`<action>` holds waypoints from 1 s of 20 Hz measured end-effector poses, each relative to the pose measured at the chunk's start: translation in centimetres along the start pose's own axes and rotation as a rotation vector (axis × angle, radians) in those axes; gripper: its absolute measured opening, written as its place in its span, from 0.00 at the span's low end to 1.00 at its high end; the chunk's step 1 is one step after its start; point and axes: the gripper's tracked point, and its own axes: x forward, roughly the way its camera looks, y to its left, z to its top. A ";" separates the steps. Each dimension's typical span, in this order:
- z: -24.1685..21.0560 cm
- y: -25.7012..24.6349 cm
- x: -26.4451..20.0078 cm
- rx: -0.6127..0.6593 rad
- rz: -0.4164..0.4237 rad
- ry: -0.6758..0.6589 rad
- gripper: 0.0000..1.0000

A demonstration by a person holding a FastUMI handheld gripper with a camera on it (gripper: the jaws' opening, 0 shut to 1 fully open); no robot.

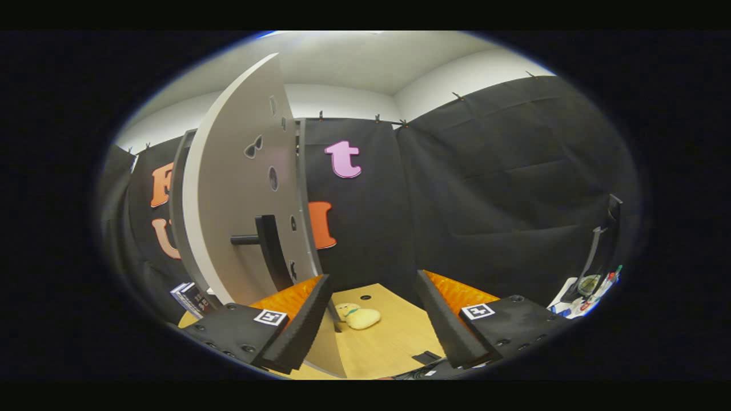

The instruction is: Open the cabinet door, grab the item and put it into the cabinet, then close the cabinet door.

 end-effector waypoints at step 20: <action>-3.5 21.5 0.3 0.034 0.343 0.079 0.97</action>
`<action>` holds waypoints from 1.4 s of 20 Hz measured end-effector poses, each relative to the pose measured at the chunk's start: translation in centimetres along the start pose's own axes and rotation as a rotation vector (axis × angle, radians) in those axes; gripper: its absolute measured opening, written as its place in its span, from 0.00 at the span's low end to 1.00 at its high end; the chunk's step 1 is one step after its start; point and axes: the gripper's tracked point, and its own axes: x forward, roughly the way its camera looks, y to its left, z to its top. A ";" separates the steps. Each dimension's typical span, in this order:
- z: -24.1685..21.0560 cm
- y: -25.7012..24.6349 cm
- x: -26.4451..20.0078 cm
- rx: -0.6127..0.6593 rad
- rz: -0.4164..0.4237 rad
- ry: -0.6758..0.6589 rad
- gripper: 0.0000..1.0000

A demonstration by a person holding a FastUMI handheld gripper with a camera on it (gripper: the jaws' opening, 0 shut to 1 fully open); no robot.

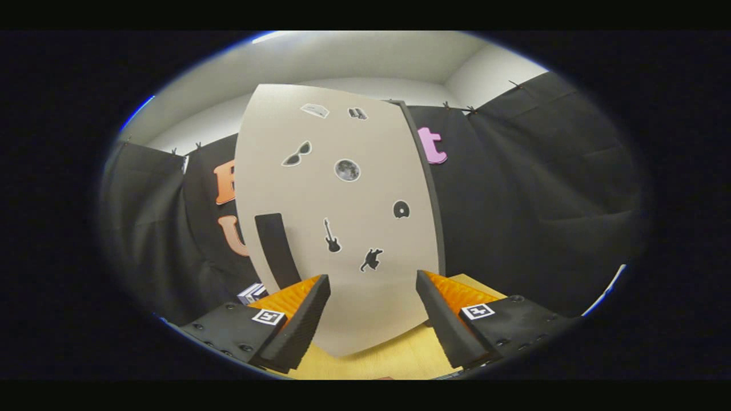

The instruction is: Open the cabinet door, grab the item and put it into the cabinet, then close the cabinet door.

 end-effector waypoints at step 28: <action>-0.8 9.4 12.6 -0.119 0.132 0.079 0.97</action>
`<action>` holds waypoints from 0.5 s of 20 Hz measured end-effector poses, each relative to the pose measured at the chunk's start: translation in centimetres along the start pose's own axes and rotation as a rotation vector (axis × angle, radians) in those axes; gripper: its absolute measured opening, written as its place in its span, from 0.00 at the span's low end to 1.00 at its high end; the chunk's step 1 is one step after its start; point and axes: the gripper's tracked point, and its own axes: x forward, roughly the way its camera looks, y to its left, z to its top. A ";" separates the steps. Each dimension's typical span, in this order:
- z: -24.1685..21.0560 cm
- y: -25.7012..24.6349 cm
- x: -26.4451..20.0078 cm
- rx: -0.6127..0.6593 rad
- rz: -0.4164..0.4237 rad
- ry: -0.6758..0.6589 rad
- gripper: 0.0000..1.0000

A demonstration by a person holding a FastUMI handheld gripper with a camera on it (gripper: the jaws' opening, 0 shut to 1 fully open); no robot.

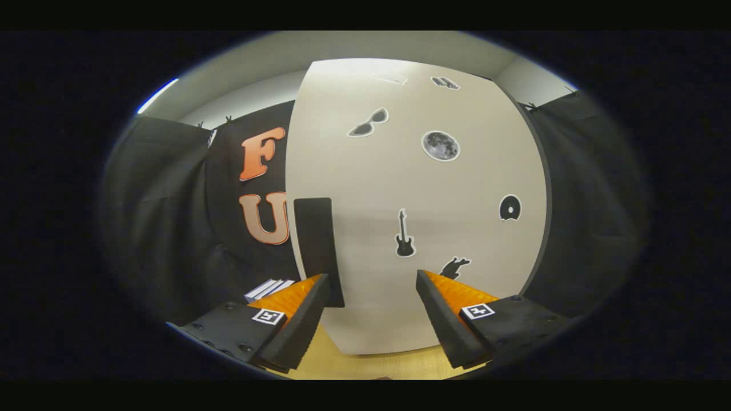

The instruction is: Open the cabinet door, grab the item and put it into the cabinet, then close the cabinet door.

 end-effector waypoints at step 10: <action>0.0 0.5 1.7 0.062 0.014 0.041 0.97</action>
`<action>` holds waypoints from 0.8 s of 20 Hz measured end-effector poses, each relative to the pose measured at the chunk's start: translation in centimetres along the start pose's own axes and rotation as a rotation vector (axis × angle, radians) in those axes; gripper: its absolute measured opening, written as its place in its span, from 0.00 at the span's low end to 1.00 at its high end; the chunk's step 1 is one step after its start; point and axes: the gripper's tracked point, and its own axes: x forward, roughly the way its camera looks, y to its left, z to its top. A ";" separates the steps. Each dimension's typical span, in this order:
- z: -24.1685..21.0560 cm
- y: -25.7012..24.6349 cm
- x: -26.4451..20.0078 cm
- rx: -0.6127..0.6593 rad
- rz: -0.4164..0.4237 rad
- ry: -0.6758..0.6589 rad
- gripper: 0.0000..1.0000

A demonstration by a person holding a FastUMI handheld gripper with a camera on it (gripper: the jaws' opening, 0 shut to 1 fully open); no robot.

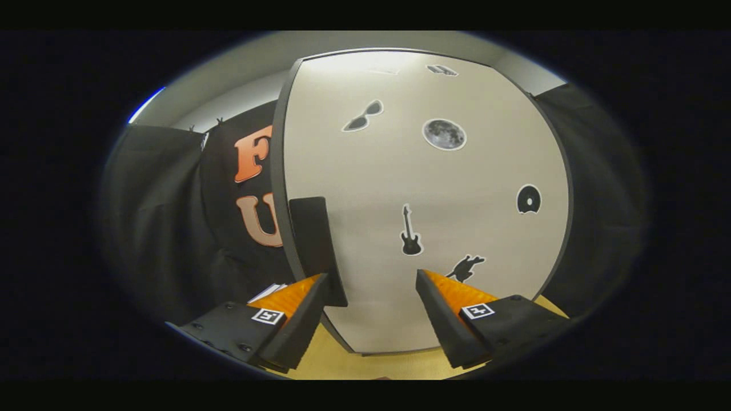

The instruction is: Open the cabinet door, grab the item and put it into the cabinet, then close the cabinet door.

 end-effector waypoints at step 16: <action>0.9 -10.4 -17.2 -0.070 -0.165 -0.103 0.99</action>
